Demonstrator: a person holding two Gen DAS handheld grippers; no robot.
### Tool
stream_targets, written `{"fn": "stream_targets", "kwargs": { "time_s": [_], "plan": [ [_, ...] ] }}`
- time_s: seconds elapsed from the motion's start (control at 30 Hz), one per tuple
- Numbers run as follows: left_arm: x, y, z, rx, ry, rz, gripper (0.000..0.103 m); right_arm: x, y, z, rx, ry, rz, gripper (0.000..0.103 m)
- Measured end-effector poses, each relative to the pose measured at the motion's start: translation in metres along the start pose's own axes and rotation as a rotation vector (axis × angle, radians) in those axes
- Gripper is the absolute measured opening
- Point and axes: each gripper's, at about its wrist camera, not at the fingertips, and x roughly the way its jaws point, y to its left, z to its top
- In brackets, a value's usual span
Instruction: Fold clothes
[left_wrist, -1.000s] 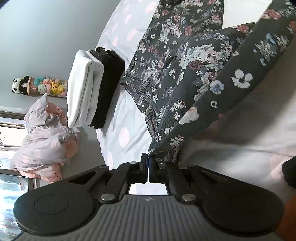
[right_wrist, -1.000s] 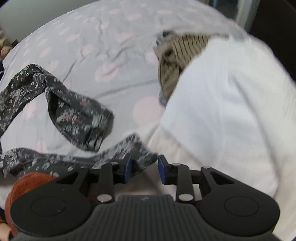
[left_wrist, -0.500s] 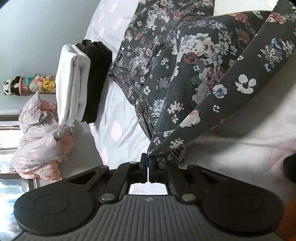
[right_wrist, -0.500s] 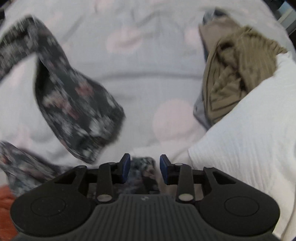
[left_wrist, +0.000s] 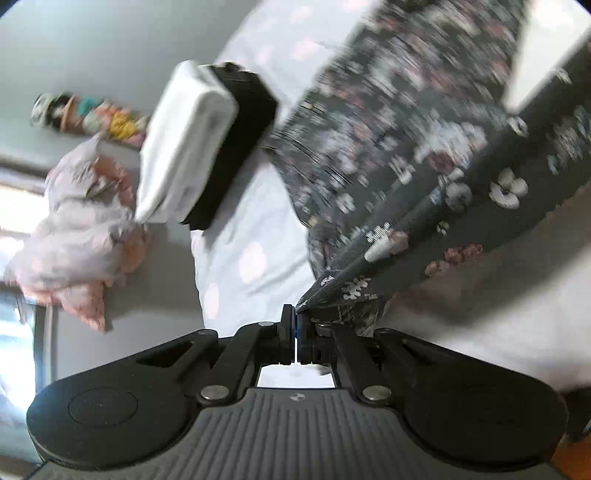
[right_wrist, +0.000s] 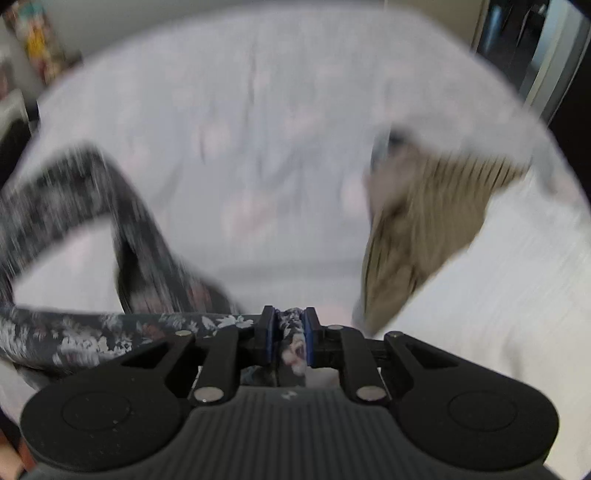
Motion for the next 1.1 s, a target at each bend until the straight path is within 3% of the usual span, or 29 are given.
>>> {"fn": "stream_targets", "kwargs": {
  "time_s": [0.17,0.27,0.5,0.7,0.87,0.97,1.1],
  "plan": [
    [-0.020,0.018,-0.003,-0.075,-0.033,-0.031,0.001,-0.057,0.012,0.011,-0.062,-0.200,-0.010,0.017],
    [-0.026,0.015,-0.018,-0.053,-0.044,-0.061,0.001,-0.075,0.003,-0.004,-0.071,-0.213,0.032,0.017],
    [-0.022,-0.023,-0.056,0.100,-0.018,-0.140,0.001,-0.106,-0.027,-0.098,-0.089,-0.148,0.144,0.017],
    [-0.008,-0.047,-0.067,0.171,0.028,-0.231,0.002,-0.104,-0.030,-0.172,-0.078,0.006,0.227,0.017],
    [-0.007,-0.015,-0.068,0.086,0.026,-0.261,0.017,-0.085,-0.011,-0.201,-0.151,0.131,0.222,0.020],
    [-0.006,0.003,-0.068,0.035,0.024,-0.278,0.026,-0.097,-0.012,-0.191,-0.165,0.087,0.222,0.037],
    [-0.008,0.036,-0.065,-0.083,0.017,-0.274,0.031,-0.115,-0.022,-0.159,-0.114,-0.035,0.217,0.039]
  ]
}}
